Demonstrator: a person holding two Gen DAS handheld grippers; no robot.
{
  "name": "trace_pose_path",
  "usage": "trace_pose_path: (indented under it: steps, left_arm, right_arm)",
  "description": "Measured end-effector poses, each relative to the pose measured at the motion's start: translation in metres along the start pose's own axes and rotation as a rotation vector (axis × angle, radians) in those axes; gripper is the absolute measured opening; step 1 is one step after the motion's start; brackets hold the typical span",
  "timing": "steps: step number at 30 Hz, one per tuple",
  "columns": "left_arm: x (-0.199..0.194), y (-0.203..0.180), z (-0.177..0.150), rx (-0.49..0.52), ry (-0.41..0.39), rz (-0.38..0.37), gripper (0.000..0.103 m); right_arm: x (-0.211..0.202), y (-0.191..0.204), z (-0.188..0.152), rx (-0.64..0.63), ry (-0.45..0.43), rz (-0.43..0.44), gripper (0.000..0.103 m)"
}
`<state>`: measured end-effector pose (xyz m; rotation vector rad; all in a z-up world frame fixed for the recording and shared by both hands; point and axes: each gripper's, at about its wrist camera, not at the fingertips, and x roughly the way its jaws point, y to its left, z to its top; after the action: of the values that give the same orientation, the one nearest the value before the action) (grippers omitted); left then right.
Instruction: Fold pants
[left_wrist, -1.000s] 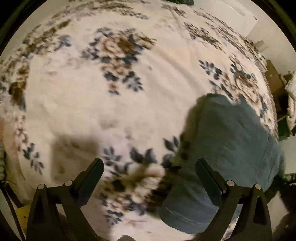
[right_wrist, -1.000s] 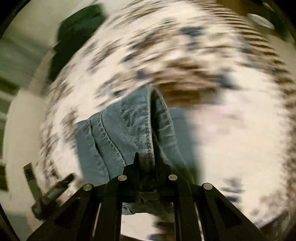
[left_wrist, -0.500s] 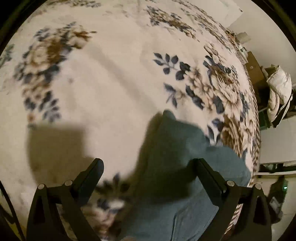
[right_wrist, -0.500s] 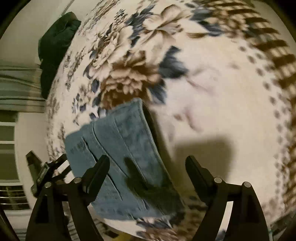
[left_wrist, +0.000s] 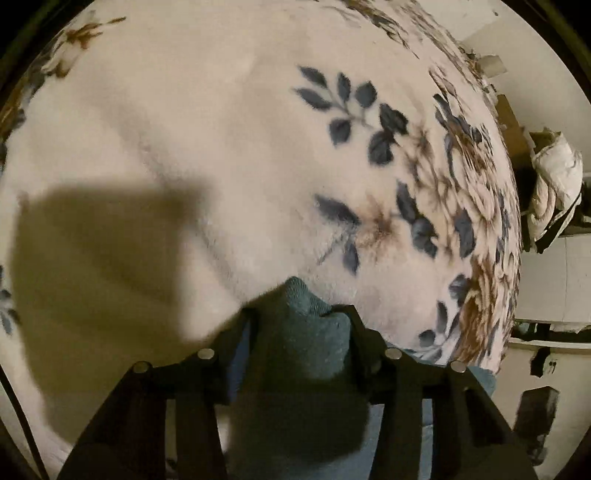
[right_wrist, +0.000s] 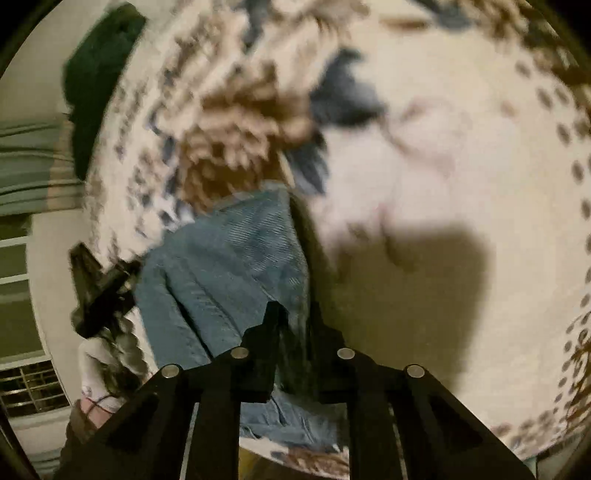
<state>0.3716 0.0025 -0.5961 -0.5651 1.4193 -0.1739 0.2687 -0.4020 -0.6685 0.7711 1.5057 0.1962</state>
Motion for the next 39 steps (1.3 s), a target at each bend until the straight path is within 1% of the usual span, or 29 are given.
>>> trace_pose_path:
  steps: [1, 2, 3, 4, 7, 8, 9, 10, 11, 13, 15, 16, 17, 19, 20, 21, 23, 24, 25, 26, 27, 28, 30, 31, 33, 34, 35, 37, 39]
  left_arm:
    - [-0.005, -0.002, -0.001, 0.007, 0.009, -0.006, 0.050]
    - [-0.013, -0.004, -0.005, 0.020, 0.014, -0.026, 0.057]
    - [-0.021, -0.006, -0.010, 0.030, 0.011, -0.039, 0.063]
    - [-0.027, -0.007, -0.015, 0.040, 0.006, -0.037, 0.074]
    - [-0.036, -0.009, -0.039, 0.087, 0.004, -0.036, 0.077]
    - [-0.036, -0.009, -0.049, 0.100, 0.005, -0.037, 0.077]
    - [-0.035, -0.007, -0.055, 0.101, -0.009, -0.036, 0.077]
    - [-0.035, -0.006, -0.058, 0.097, -0.019, -0.037, 0.077]
    - [-0.035, -0.003, -0.060, 0.087, -0.025, -0.040, 0.077]
    - [-0.034, 0.004, -0.059, 0.050, -0.029, -0.060, 0.077]
    - [-0.031, -0.002, -0.056, 0.055, -0.028, -0.060, 0.079]
    - [-0.029, -0.006, -0.056, 0.070, -0.024, -0.060, 0.085]
    - [-0.027, -0.011, -0.057, 0.092, -0.021, -0.050, 0.087]
    - [-0.024, -0.019, -0.058, 0.119, -0.022, -0.036, 0.087]
    - [-0.023, -0.021, -0.058, 0.122, -0.019, -0.042, 0.087]
    - [-0.022, -0.021, -0.055, 0.116, -0.016, -0.049, 0.087]
    - [-0.017, -0.020, -0.049, 0.096, -0.021, -0.063, 0.087]
    - [-0.013, -0.019, -0.043, 0.085, -0.019, -0.069, 0.087]
    - [-0.010, -0.017, -0.039, 0.081, -0.024, -0.075, 0.086]
    - [-0.008, -0.013, -0.036, 0.077, -0.036, -0.076, 0.072]
    - [-0.004, -0.007, -0.033, 0.065, -0.045, -0.075, 0.064]
    - [0.001, 0.002, -0.029, 0.049, -0.035, -0.089, 0.056]
    - [-0.001, 0.016, -0.025, -0.013, -0.017, -0.145, 0.053]
    - [-0.007, 0.016, -0.025, -0.013, -0.007, -0.157, 0.054]
    - [-0.021, 0.013, -0.031, 0.014, 0.013, -0.170, 0.069]
    - [-0.032, 0.014, -0.040, 0.023, 0.014, -0.181, 0.082]
    - [-0.044, 0.016, -0.052, 0.030, 0.004, -0.200, 0.086]
    - [-0.052, 0.021, -0.071, 0.034, 0.005, -0.199, 0.087]
    - [-0.048, 0.032, -0.093, 0.018, 0.040, -0.206, 0.087]
  right_arm:
    - [-0.003, -0.004, -0.002, 0.008, 0.007, 0.028, 0.049]
    - [-0.008, -0.011, -0.008, 0.023, 0.000, 0.055, 0.063]
    - [-0.010, -0.016, -0.013, 0.033, -0.015, 0.070, 0.084]
    - [-0.009, -0.023, -0.019, 0.043, -0.017, 0.077, 0.087]
    - [0.024, -0.043, -0.036, 0.087, 0.107, 0.065, 0.087]
    - [0.037, -0.047, -0.043, 0.090, 0.142, 0.086, 0.087]
    - [0.040, -0.047, -0.048, 0.089, 0.126, 0.126, 0.072]
    - [0.040, -0.044, -0.052, 0.082, 0.104, 0.175, 0.046]
    - [0.034, -0.037, -0.057, 0.058, 0.079, 0.147, 0.045]
    - [0.014, -0.026, -0.068, 0.019, 0.048, 0.117, 0.027]
    - [-0.012, -0.019, -0.080, -0.048, 0.026, 0.063, 0.017]
    - [-0.020, -0.023, -0.085, -0.056, 0.025, 0.023, 0.017]
    - [-0.020, -0.029, -0.088, -0.043, 0.046, 0.000, 0.017]
    - [-0.007, -0.041, -0.089, -0.018, 0.090, -0.027, 0.018]
    - [0.003, -0.046, -0.088, -0.017, 0.117, -0.100, 0.018]
    - [0.011, -0.047, -0.086, -0.021, 0.133, -0.116, 0.022]
    - [0.015, -0.053, -0.083, 0.008, 0.145, -0.099, 0.024]
    - [0.010, -0.056, -0.083, 0.040, 0.126, -0.077, 0.029]
    - [0.005, -0.060, -0.084, 0.064, 0.104, -0.045, 0.044]
    - [-0.004, -0.066, -0.088, 0.102, 0.060, 0.014, 0.054]
    - [-0.010, -0.070, -0.093, 0.130, 0.030, 0.045, 0.076]
    - [-0.016, -0.075, -0.098, 0.159, 0.003, 0.074, 0.083]
    - [-0.015, -0.087, -0.114, 0.227, -0.007, 0.138, 0.083]
    - [-0.012, -0.090, -0.122, 0.252, -0.002, 0.156, 0.083]
    - [0.000, -0.091, -0.138, 0.274, 0.010, 0.241, 0.083]
    - [0.008, -0.089, -0.143, 0.276, 0.018, 0.269, 0.083]
    - [0.019, -0.084, -0.149, 0.272, 0.025, 0.298, 0.083]
    - [0.039, -0.077, -0.156, 0.262, 0.039, 0.323, 0.083]
    - [0.066, -0.066, -0.159, 0.267, 0.051, 0.344, 0.083]
